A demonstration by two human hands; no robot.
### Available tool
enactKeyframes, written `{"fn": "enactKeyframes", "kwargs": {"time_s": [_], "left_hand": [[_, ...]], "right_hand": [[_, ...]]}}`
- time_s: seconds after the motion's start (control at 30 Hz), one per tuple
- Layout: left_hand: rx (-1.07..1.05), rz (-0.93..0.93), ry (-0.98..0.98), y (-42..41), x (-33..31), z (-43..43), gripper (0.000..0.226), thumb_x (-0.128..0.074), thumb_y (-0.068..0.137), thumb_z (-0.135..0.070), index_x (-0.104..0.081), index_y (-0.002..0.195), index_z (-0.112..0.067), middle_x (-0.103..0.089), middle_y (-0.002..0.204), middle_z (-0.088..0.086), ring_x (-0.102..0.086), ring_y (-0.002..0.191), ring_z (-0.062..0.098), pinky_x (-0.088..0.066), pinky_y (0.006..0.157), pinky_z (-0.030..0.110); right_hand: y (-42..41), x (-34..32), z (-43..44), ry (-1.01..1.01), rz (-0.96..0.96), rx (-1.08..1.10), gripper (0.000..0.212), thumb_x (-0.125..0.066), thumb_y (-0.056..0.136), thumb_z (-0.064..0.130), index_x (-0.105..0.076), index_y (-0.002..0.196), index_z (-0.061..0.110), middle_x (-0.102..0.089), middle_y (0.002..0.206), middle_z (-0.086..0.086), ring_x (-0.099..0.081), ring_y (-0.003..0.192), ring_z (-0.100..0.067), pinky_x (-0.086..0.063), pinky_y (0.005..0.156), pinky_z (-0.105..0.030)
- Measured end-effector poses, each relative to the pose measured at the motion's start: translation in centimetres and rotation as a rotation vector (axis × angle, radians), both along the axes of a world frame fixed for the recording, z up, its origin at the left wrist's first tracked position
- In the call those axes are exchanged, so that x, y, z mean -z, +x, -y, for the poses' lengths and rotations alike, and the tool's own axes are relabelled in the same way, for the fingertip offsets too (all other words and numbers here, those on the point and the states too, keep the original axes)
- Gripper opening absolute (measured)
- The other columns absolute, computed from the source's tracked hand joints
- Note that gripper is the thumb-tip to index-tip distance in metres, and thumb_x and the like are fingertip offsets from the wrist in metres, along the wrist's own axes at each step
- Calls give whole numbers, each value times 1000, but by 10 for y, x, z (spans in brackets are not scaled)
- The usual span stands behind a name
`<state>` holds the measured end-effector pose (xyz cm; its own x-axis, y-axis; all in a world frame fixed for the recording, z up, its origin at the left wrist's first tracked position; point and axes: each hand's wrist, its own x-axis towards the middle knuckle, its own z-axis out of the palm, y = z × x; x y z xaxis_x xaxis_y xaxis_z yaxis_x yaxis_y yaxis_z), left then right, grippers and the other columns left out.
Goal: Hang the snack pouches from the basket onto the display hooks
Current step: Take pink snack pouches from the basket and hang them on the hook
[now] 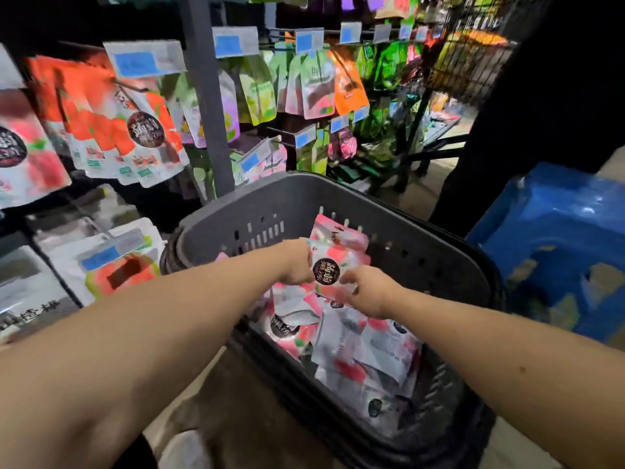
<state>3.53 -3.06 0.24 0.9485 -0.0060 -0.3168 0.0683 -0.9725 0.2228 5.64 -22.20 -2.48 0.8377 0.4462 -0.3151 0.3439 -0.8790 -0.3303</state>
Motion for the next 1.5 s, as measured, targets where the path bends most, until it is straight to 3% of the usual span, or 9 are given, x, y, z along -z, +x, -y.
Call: {"fn": "enactKeyframes", "kwargs": {"time_s": [0.17,0.37,0.5,0.67,0.83,1.1,1.23,1.37,1.5], "left_hand": [[47,-48,96,47,28,-2,49,-75,87,-26,-63,129,-4,-66,127,15,-64,115,32,-53,98,39],[9,65,-38,88,53,-18,62,-64,86,-6,-42,144,-8,-54,140,13,-56,124,33,-48,103,44],[87,57,-24,98,67,-20,25,-69,85,-13,-51,103,-15,-61,116,14,-57,104,33,-48,82,39],[157,82,88,102,70,-30,57,-76,81,-49,-54,125,-21,-52,102,3,-44,107,28,-41,98,41],[82,-28,-61,94,57,-39,45,-79,80,-50,-48,72,-19,-53,73,0,-42,83,20,-42,72,35],[23,-310,-441,66,33,-45,73,-80,69,-68,-60,119,-18,-73,102,-3,-71,92,22,-58,86,47],[28,-381,-455,52,31,-47,35,-71,85,-56,-73,98,-24,-60,58,-16,-49,51,8,-46,65,52],[-28,-411,-508,46,35,-52,38,-75,83,-53,-76,92,-16,-65,67,2,-48,54,9,-39,58,23],[-121,-361,-465,42,37,-60,27,-67,95,-38,-70,92,-11,-58,55,-13,-47,51,6,-36,53,24]], "right_hand": [[39,39,-2,-5,-81,321,29,-65,86,29,-67,107,9,-70,109,-10,-63,85,-28,-47,69,-29],[58,70,-13,293,-169,835,56,-77,88,20,-45,130,2,-61,122,-17,-64,112,-35,-54,85,-40],[62,85,-14,370,-311,829,30,-79,84,20,-67,107,6,-69,97,-11,-68,85,-28,-59,72,-34],[61,86,-13,641,-270,936,21,-71,89,19,-59,72,16,-60,70,-3,-55,61,-17,-47,53,-23],[61,69,-11,764,-204,856,18,-67,88,25,-63,73,18,-64,71,-3,-58,67,-21,-48,63,-30],[67,45,-16,872,-210,766,18,-79,87,25,-69,74,18,-72,78,-15,-72,73,-36,-61,76,-59],[62,41,-18,848,-262,692,16,-79,88,26,-70,81,16,-74,80,-16,-68,69,-30,-61,75,-57],[56,37,-14,859,-359,636,18,-77,90,24,-68,82,10,-69,69,-1,-63,60,-17,-56,60,-35],[52,44,-6,808,-584,707,13,-59,92,5,-64,102,-1,-66,97,-16,-66,86,-28,-60,90,-48]]}}
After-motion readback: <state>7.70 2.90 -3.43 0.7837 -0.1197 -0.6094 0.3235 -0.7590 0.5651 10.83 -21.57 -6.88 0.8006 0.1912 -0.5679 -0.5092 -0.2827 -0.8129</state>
